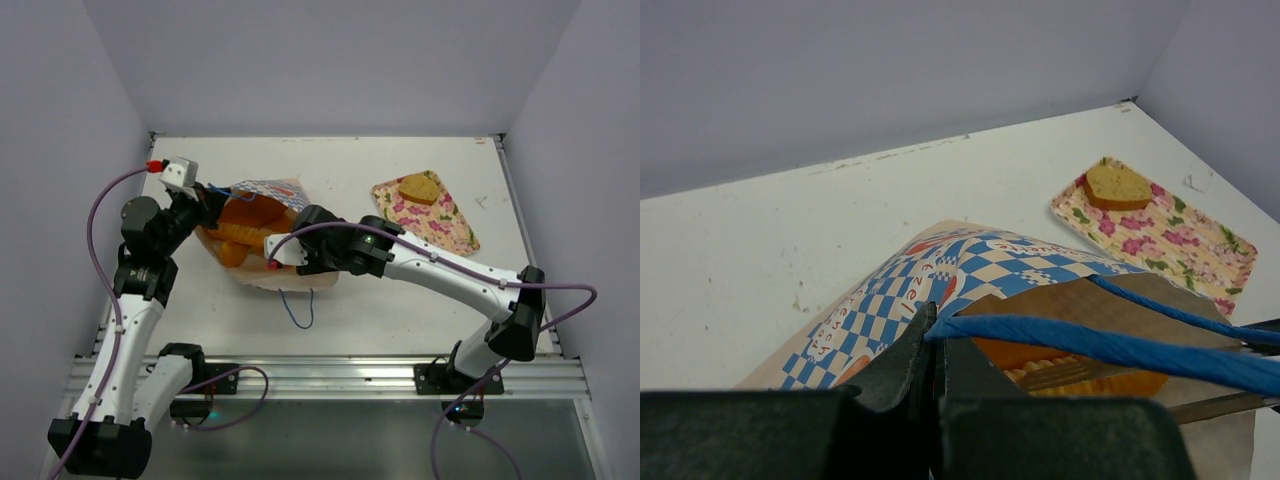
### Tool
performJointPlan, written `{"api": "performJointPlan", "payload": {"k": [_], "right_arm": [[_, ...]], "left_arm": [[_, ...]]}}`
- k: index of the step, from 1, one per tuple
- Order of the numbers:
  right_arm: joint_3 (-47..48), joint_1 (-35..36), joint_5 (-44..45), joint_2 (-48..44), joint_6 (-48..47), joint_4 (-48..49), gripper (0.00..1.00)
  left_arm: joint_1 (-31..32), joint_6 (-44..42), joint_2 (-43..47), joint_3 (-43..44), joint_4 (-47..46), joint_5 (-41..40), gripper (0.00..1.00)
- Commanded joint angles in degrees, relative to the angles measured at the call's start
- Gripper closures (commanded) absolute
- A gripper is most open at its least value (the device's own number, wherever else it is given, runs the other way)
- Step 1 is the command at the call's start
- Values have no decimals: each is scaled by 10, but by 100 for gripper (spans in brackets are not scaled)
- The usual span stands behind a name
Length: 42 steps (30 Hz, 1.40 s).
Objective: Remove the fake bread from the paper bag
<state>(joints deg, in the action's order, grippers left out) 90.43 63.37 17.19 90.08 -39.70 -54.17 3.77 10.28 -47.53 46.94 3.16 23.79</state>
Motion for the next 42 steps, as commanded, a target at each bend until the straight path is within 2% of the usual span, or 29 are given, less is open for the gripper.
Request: {"api": "performJointPlan", "payload": {"k": [1, 19, 22, 23, 26, 29, 36, 42], "right_arm": [[2, 6, 71, 5, -11, 41, 52], [22, 22, 127, 76, -13, 45, 53], [27, 23, 128, 83, -11, 42, 63], [29, 23, 125, 81, -10, 41, 73], [37, 24, 116, 75, -6, 34, 90], [45, 22, 88, 55, -2, 25, 96], [82, 7, -3, -1, 7, -22, 99], [75, -11, -65, -75, -14, -49, 100]], "left_arm": [[-3, -6, 7, -6, 10, -4, 100], [-3, -4, 5, -13, -13, 7, 100], [-3, -4, 5, -15, -14, 7, 100], [-3, -4, 5, -16, -15, 6, 100], [-3, -4, 5, -19, -16, 6, 100], [-3, -4, 5, -24, -18, 1, 100], [-3, 9, -6, -18, -21, -16, 100], [-3, 18, -31, 10, -17, -37, 100]]}}
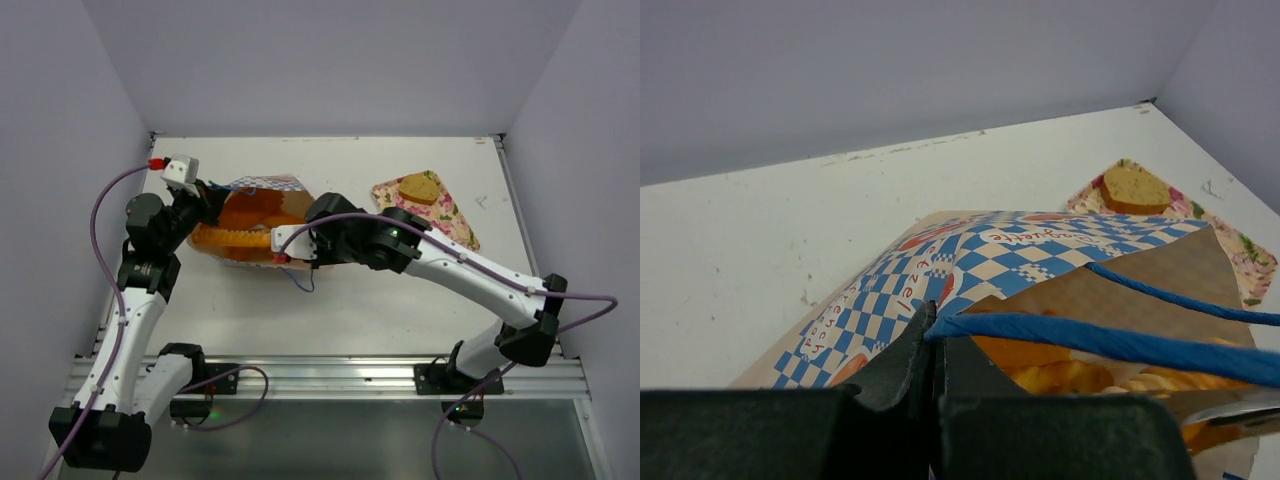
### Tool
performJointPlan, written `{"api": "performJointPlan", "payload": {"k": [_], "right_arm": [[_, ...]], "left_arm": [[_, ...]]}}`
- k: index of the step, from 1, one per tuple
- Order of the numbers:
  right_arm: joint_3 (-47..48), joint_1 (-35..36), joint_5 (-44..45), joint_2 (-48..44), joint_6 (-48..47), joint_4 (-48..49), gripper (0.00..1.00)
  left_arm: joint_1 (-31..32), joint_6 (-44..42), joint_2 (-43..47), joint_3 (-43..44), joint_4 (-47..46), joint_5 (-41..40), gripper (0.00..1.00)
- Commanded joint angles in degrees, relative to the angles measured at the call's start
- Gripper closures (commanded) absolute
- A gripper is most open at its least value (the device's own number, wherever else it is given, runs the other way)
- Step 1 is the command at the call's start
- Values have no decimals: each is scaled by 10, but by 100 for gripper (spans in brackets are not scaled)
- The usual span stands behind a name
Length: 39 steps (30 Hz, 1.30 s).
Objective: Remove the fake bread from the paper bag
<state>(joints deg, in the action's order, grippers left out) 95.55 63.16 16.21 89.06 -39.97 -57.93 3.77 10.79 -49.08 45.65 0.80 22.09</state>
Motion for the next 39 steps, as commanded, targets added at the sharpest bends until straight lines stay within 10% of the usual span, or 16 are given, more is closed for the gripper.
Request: {"api": "performJointPlan", "payload": {"k": [1, 26, 39], "right_arm": [[19, -18, -64, -74, -13, -11, 100], [-90, -282, -239, -342, -27, -38, 100], [-192, -441, -151, -363, 78, 83, 100]], "left_arm": [[-3, 13, -19, 31, 8, -24, 100], [-3, 9, -102, 121, 66, -109, 100], [-3, -1, -110, 121, 61, -80, 100]]}}
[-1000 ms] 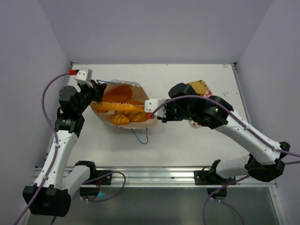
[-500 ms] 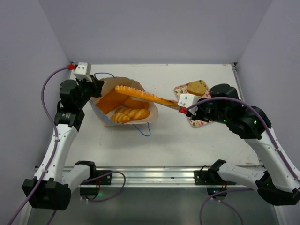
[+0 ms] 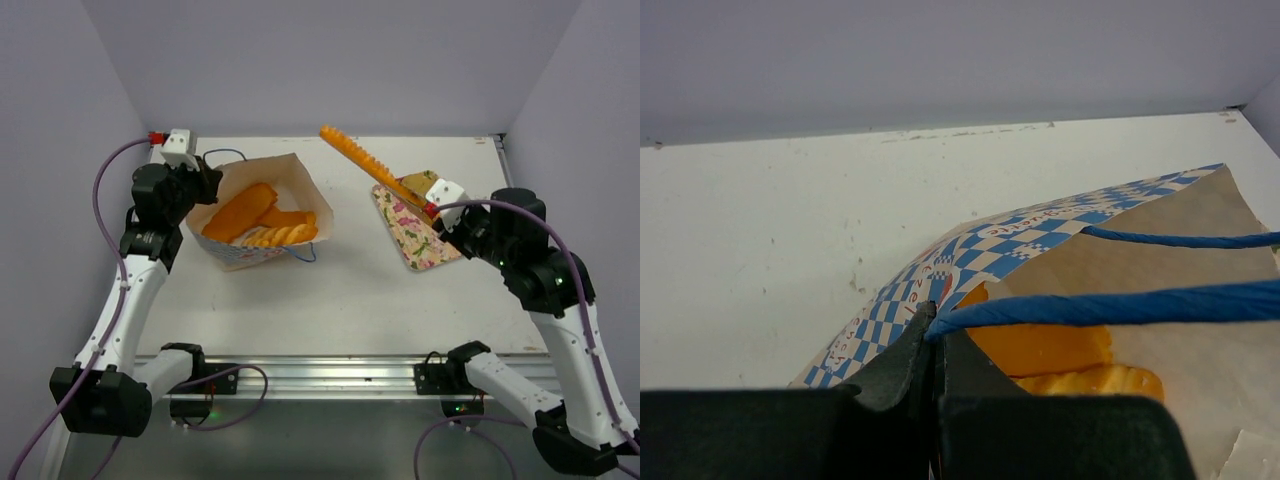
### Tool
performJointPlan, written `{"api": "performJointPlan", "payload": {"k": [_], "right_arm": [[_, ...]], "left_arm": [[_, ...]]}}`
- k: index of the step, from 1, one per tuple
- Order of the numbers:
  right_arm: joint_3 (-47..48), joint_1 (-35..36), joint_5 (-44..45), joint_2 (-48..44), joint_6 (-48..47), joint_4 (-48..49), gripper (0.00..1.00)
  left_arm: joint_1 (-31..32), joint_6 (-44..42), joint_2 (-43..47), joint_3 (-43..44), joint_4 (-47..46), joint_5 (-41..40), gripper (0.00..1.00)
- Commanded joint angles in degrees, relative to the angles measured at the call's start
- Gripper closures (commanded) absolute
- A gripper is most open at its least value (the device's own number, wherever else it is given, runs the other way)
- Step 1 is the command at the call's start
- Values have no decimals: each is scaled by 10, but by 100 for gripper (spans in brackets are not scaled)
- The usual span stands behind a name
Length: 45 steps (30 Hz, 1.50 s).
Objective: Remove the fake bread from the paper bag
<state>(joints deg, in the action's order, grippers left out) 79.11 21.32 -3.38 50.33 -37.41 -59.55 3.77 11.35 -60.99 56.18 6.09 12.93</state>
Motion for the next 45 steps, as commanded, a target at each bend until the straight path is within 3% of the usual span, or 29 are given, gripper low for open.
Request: {"api": "performJointPlan", "payload": {"k": [1, 10, 20, 36, 45], "right_arm": [[-38, -38, 47, 33, 58, 110, 100], [-140, -160, 2, 109, 60, 196, 100], [-250, -211, 5, 92, -152, 247, 99], [-309, -276, -26, 103, -272, 285, 95], [-323, -281, -15, 123, -293, 307, 80]], "left_arm": [[-3, -7, 11, 13, 7, 17, 100], [-3, -5, 43, -20, -5, 45, 100], [-3, 2, 49, -49, -29, 62, 100], [-3, -5, 57, -59, -26, 61, 100], [-3, -7, 61, -61, -27, 64, 100]]}}
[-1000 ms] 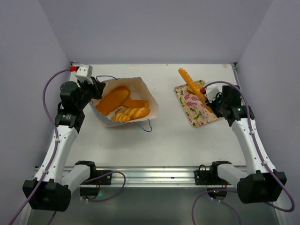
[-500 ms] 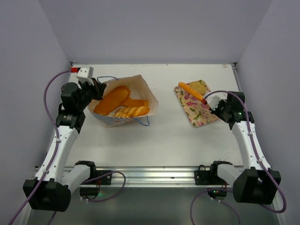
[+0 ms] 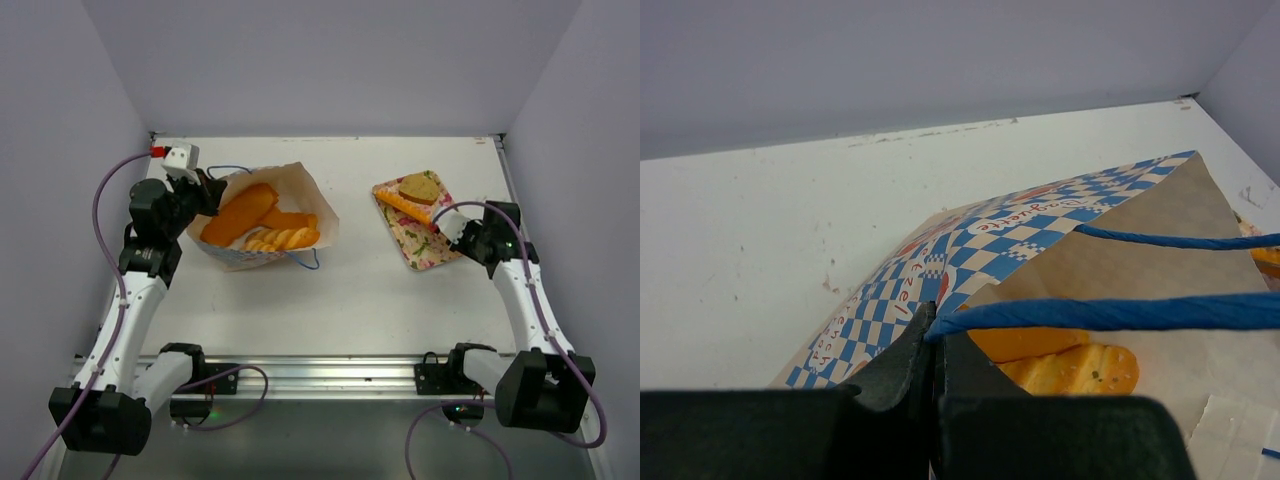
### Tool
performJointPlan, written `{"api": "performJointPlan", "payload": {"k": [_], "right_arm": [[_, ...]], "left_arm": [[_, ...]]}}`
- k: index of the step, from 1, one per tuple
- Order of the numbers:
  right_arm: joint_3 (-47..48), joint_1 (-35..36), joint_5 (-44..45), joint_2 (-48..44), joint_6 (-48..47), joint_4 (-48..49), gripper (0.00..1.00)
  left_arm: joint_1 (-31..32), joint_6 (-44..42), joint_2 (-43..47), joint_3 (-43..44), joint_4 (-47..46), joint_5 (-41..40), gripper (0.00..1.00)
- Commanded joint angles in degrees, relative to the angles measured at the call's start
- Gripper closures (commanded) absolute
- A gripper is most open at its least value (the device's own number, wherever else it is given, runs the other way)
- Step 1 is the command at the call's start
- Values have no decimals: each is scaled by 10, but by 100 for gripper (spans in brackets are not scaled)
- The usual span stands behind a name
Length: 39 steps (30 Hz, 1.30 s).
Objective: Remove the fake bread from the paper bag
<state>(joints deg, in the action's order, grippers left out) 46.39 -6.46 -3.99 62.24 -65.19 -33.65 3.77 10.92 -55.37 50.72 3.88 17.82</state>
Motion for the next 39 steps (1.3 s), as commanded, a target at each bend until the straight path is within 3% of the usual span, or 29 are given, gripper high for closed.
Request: {"api": "performJointPlan", "payload": {"k": [1, 12, 39], "right_arm": [[5, -3, -8, 7, -13, 48, 76], [-8, -3, -37, 10, -6, 15, 52], [99, -3, -153, -10, 74, -134, 48]], "left_arm": [[-3, -3, 4, -6, -6, 16, 100], [-3, -2, 5, -9, -7, 17, 100], [-3, -4, 4, -4, -4, 27, 100]]}}
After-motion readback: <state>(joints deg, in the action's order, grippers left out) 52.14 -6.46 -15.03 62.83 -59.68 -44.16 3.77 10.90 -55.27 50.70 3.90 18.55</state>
